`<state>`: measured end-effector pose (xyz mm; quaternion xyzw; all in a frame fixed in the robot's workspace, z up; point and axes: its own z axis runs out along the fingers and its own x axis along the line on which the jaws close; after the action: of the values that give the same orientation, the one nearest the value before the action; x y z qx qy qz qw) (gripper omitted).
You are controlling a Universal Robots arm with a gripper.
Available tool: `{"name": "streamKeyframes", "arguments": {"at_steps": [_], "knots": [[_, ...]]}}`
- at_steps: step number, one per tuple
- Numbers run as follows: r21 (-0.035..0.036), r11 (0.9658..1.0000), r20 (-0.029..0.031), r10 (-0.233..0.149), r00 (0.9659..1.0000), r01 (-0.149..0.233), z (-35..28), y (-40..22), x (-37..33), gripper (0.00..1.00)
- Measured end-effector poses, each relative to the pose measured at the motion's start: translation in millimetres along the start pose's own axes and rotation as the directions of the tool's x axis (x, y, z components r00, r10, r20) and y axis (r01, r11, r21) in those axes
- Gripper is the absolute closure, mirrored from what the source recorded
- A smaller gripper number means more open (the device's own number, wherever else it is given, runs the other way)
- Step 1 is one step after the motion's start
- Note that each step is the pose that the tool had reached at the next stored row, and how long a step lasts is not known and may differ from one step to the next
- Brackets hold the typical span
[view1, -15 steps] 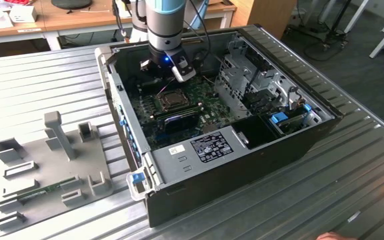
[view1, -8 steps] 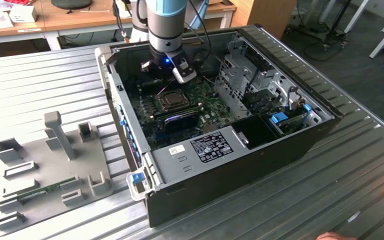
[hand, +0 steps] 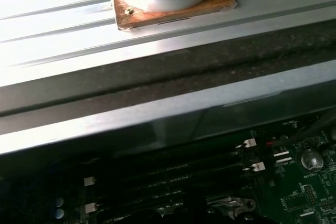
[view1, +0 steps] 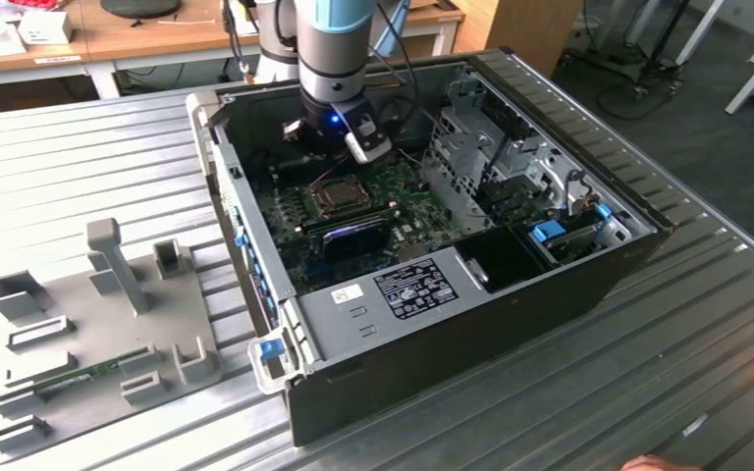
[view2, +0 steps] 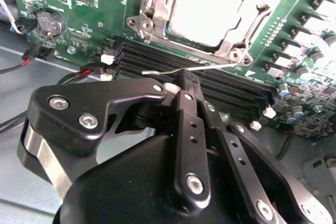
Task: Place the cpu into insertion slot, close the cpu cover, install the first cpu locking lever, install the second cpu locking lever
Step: 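Install the first cpu locking lever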
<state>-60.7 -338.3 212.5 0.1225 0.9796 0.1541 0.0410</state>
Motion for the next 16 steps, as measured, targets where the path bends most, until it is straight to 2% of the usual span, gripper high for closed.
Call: {"name": "streamKeyframes", "arguments": {"at_steps": [4,16], "knots": [[0.0,1.0,-0.0001,0.0,1.0,0.0,1.2,0.5,-2.9,0.89],[0.0,1.0,0.0,0.0,1.0,0.0,10.9,-2.2,-4.5,0.89]]}}
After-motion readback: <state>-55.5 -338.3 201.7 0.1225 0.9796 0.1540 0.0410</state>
